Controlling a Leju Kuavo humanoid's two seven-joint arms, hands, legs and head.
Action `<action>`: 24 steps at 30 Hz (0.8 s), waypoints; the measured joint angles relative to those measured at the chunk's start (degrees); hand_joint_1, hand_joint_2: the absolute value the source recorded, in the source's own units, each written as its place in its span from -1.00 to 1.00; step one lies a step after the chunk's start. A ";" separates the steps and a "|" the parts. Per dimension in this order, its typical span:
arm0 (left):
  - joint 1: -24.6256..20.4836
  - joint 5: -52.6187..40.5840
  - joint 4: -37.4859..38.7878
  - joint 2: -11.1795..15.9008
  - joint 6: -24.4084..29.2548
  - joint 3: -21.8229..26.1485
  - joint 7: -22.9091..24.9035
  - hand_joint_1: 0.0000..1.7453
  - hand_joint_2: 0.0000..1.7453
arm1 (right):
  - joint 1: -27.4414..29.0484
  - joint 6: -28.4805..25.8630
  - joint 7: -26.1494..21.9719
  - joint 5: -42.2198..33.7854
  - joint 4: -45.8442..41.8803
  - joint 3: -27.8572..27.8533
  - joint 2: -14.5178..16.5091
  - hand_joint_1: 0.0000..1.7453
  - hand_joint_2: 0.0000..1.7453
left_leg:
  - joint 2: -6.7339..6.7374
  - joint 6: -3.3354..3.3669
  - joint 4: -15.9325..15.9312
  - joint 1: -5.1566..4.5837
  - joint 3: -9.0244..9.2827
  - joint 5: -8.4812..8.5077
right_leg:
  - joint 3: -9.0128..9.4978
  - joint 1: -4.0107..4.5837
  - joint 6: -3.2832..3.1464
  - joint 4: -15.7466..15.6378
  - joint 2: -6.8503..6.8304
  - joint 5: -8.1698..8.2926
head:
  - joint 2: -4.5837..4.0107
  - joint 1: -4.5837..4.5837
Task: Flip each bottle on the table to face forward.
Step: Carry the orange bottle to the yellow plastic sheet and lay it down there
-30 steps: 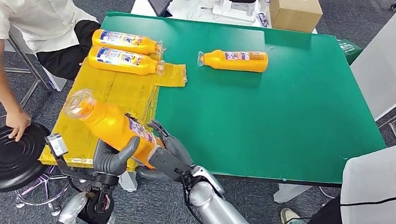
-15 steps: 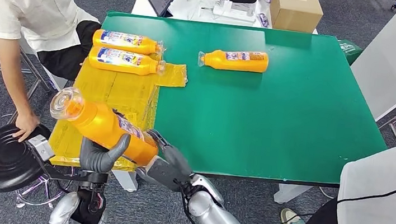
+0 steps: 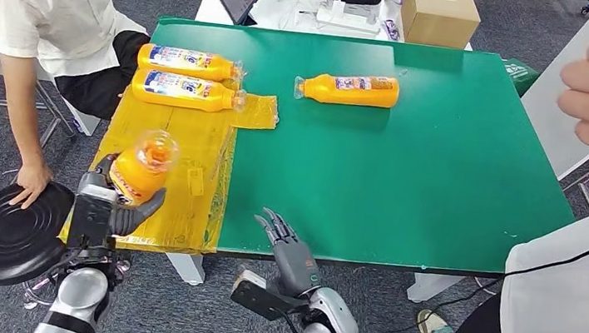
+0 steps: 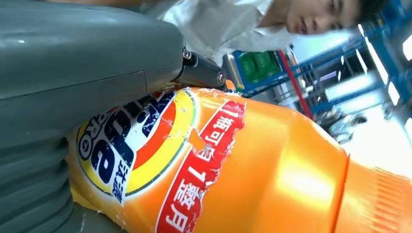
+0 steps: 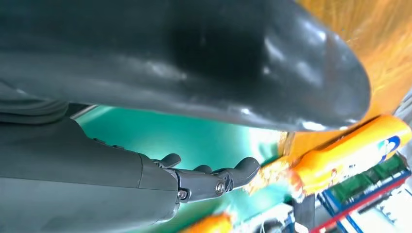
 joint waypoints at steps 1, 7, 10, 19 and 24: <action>-0.37 -2.13 0.58 0.26 -0.20 0.29 0.60 1.00 1.00 | 0.56 -0.11 0.26 0.87 -1.04 -0.25 -0.22 -1.00 -1.00 | 0.00 0.00 0.00 0.00 0.00 0.00 | 0.00 0.00 0.00 0.00 0.00 0.00 | 0.00 0.01; -4.58 -12.58 7.00 0.99 -4.25 0.06 3.92 1.00 1.00 | 2.01 1.74 -0.47 1.51 -5.02 -0.76 -0.42 -1.00 -1.00 | 0.01 0.00 0.00 0.00 0.02 0.01 | 0.01 0.00 -0.01 0.00 0.00 0.01 | 0.00 0.00; -6.29 -14.41 10.09 0.98 -4.62 -0.60 4.34 1.00 1.00 | 2.19 2.29 -0.86 1.24 -5.81 -0.76 -0.30 -1.00 -1.00 | 0.06 0.00 0.00 0.00 0.04 0.01 | 0.01 0.00 -0.01 0.01 0.02 0.02 | 0.00 0.00; -14.78 -23.17 24.13 0.19 -9.15 -6.27 6.88 1.00 1.00 | 1.78 4.42 -2.96 -0.68 -5.95 -0.76 0.81 -1.00 -1.00 | -0.01 0.01 0.00 -0.01 0.04 0.02 | 0.06 -0.01 -0.01 0.01 -0.02 0.02 | 0.00 -0.01; -17.39 -24.69 28.41 -0.11 -8.27 -7.81 7.49 1.00 1.00 | 1.56 4.73 -3.16 -0.93 -5.86 -0.76 1.05 -1.00 -1.00 | -0.04 0.01 0.00 -0.01 0.07 0.02 | 0.09 -0.01 -0.01 0.01 -0.02 0.02 | 0.00 -0.01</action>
